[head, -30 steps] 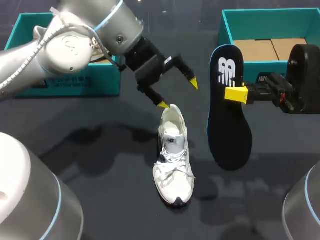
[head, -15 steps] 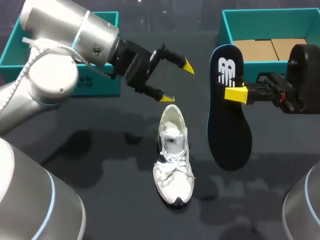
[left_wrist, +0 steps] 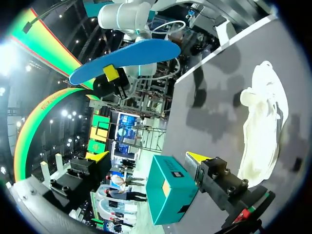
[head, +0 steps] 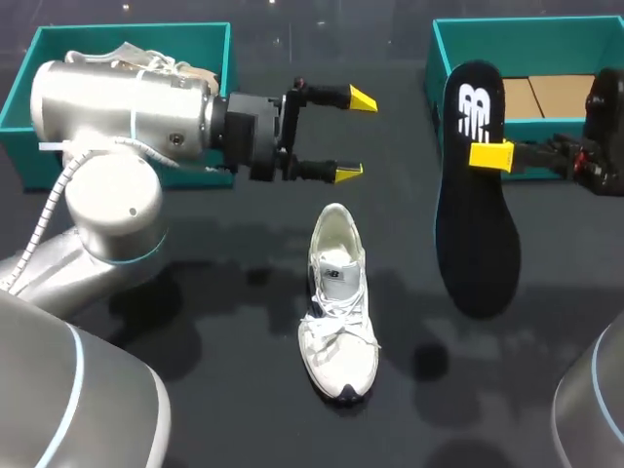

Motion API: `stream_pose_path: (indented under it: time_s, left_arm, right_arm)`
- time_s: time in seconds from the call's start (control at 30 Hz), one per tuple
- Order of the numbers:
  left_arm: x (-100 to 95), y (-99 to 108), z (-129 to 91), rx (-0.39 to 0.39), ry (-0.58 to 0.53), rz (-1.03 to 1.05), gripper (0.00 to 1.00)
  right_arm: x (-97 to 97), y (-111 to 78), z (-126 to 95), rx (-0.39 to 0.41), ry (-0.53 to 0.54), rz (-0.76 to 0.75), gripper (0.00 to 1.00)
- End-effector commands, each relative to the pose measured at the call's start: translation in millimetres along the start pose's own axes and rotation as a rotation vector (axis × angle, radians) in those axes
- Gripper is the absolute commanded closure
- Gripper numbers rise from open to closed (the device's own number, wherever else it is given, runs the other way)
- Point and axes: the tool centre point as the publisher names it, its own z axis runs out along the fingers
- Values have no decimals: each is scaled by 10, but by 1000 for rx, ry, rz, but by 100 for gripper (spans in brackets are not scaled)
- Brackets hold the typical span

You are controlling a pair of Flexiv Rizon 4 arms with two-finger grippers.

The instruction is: Take the shoe out of the shoebox, open the shoe tongue, remove and reinsert the insole, then place the shoe into the shoebox

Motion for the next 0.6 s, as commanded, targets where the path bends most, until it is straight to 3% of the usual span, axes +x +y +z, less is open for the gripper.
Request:
stream_pose_path:
  time_s: [0.03,0.23,0.37,0.5,0.6]
  left_arm:
    - [49,20,-9,6,-131,4,0]
    - [77,21,-10,16,-111,5,0]
    - [72,2,-35,-57,-127,95,0]
    - [58,4,-51,-93,-109,141,0]
    - [42,24,-87,-70,-62,173,0]
  right_arm:
    - [-224,35,65,7,80,1,100]
    - [-224,35,65,7,80,1,100]
    - [-588,180,126,21,93,147,100]
    - [-956,232,89,-44,90,292,100]
    - [-1002,211,71,-15,86,323,100]
